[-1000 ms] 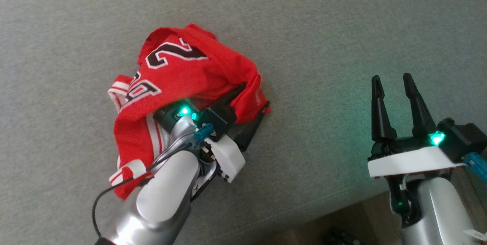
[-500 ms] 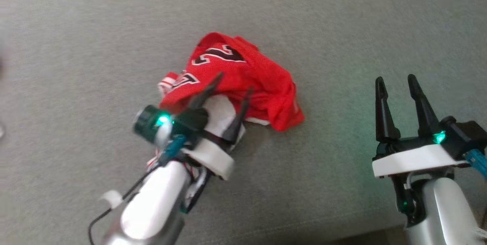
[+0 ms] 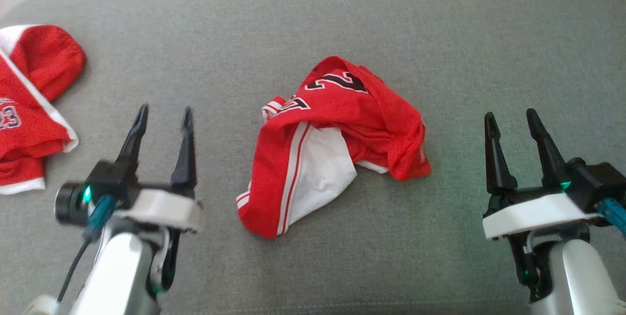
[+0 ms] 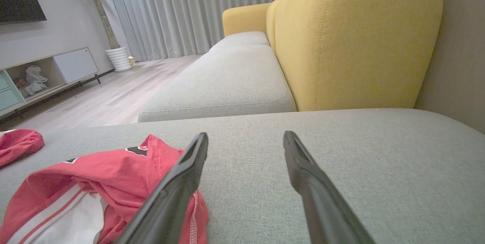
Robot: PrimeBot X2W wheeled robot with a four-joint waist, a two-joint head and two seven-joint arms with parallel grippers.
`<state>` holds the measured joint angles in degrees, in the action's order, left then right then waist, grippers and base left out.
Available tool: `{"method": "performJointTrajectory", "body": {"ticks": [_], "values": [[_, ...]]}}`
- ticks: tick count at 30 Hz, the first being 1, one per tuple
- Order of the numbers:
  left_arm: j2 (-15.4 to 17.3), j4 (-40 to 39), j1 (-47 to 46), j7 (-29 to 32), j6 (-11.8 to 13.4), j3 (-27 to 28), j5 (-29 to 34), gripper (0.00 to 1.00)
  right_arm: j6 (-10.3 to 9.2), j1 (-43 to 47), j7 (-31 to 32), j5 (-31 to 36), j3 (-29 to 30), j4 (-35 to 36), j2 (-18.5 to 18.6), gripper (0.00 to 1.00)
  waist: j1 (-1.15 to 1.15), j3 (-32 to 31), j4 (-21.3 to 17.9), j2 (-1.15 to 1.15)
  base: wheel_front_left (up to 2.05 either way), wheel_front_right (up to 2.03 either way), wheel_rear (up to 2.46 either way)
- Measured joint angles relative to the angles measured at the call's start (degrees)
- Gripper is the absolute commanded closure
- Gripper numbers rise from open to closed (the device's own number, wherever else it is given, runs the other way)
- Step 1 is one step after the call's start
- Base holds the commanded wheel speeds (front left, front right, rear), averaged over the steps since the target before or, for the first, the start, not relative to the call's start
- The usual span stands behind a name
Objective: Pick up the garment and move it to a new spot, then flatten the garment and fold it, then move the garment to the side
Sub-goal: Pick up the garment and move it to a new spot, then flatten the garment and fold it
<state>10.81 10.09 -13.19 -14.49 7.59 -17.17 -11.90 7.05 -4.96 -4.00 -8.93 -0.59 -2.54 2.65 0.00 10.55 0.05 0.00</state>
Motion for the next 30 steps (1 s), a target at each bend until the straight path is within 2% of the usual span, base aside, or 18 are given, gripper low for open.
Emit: {"method": "performJointTrajectory", "body": {"ticks": [7, 21, 30], "values": [[0.97, -0.91, 6.07, -0.07, -2.09, 1.31, -2.38, 0.00, 0.00, 3.13, 1.10, 0.89, 0.75, 0.58, 0.00, 0.00, 0.00, -3.02, 1.54, 0.00, 0.00, 0.00, 0.00], [1.65, -2.25, 10.74, -0.03, -2.09, 0.20, -2.38, 0.00, 0.00, 8.26, 2.60, 0.41, 1.12, 2.19, -0.02, 0.00, 0.00, -7.14, 0.70, 0.00, 0.00, 0.00, 0.00], [1.93, -2.67, 11.78, 0.27, -1.96, -0.43, -2.56, 0.00, 0.00, 9.14, 3.11, 0.33, 1.03, 3.09, -0.03, 0.00, 0.00, -7.50, 0.52, 0.00, 0.00, 0.00, 0.00]]}}
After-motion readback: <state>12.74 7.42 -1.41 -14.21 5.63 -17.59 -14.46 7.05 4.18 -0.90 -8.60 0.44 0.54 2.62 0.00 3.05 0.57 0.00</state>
